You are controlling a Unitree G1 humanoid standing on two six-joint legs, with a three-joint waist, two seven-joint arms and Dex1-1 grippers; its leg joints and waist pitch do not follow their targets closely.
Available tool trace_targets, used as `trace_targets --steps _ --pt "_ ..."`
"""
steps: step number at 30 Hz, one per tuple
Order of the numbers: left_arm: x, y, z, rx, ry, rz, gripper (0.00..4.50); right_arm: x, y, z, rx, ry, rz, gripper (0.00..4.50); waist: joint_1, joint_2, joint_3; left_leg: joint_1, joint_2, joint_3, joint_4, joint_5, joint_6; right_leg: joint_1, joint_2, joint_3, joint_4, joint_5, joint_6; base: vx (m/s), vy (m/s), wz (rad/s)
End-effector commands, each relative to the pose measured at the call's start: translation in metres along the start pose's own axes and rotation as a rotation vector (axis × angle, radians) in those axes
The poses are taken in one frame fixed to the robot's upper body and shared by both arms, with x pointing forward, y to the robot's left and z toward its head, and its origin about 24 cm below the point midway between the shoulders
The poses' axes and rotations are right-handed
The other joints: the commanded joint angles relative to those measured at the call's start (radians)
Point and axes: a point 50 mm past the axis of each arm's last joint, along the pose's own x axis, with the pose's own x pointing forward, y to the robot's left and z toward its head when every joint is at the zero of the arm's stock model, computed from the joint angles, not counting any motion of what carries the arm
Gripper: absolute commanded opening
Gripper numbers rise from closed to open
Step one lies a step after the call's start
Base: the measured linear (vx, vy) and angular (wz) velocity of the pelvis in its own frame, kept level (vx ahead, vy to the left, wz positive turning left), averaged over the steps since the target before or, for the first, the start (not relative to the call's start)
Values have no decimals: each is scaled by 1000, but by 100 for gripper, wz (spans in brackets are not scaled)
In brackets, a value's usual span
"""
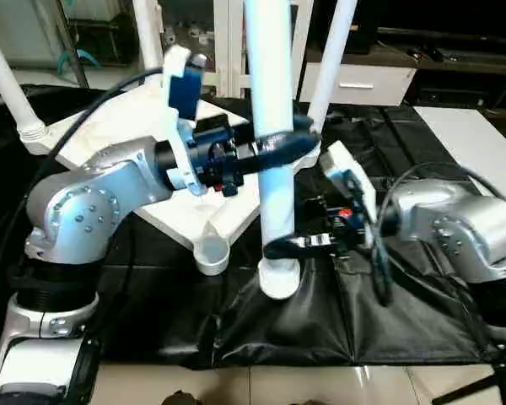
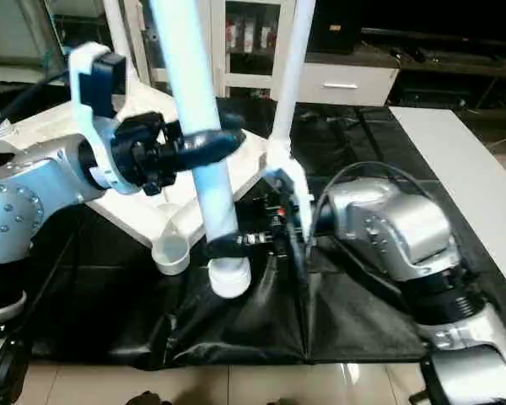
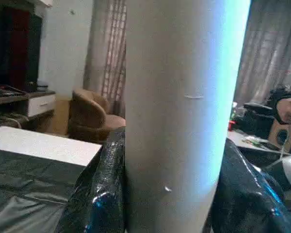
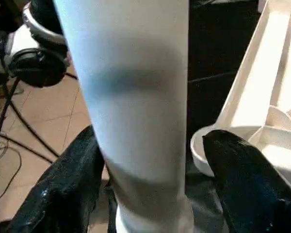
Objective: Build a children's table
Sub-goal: Pick table leg
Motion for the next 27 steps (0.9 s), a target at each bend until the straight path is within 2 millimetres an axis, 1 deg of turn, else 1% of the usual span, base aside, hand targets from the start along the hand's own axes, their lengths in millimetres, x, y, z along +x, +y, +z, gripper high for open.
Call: trace_targets --steps 1,3,5,11,14,17,24,26,27 --pt "0 1 -2 8 17 11 177 0 5 2 5 -19 35 340 -2 2 -71 2 2 19 -70 -203 -3 64 -32 41 -69 -306 -169 0 0 0" --pt "1 2 -2 7 12 16 176 3 4 0 4 -15 28 340 -3 1 -70 -1 1 19 -70 -200 -4 64 -33 40 -70 -317 -164 0 0 0" --pt "0 2 -2 6 13 11 175 4 5 -1 -2 -5 28 340 -2 2 -72 2 2 19 -69 -201 -8 62 -33 40 -71 -326 -161 0 0 0" --pt "0 1 -3 3 20 0 175 4 3 -3 -2 -1 19 340 0 3 -73 3 2 19 -69 -196 -8 62 -32 41 -68 -307 -169 0 0 0" --pt "0 0 -3 -1 22 -12 175 5 1 -4 -8 9 8 340 0 6 -72 2 3 18 -70 -199 -10 62 -32 41 -67 -298 -174 0 0 0" --pt "0 -1 -3 -4 25 -24 175 7 1 -5 -20 19 13 340 -1 4 -72 2 2 18 -70 -198 -8 64 -32 40 -67 -294 -176 0 0 0" --pt "3 -3 -4 -15 25 -48 175 10 1 -7 -36 34 28 340 -1 2 -72 2 2 19 -69 -206 -8 62 -33 40 -70 -325 -164 0 0 0" --pt "5 -4 -4 -16 25 -58 175 11 0 -7 -37 34 31 340 -1 1 -71 0 2 18 -69 -201 -6 63 -33 40 -69 -320 -164 0 0 0" --pt "5 -4 -4 -15 25 -61 175 12 0 -7 -39 35 36 340 -2 -3 -72 0 2 19 -69 -198 -4 63 -33 40 -69 -316 -165 0 0 0"
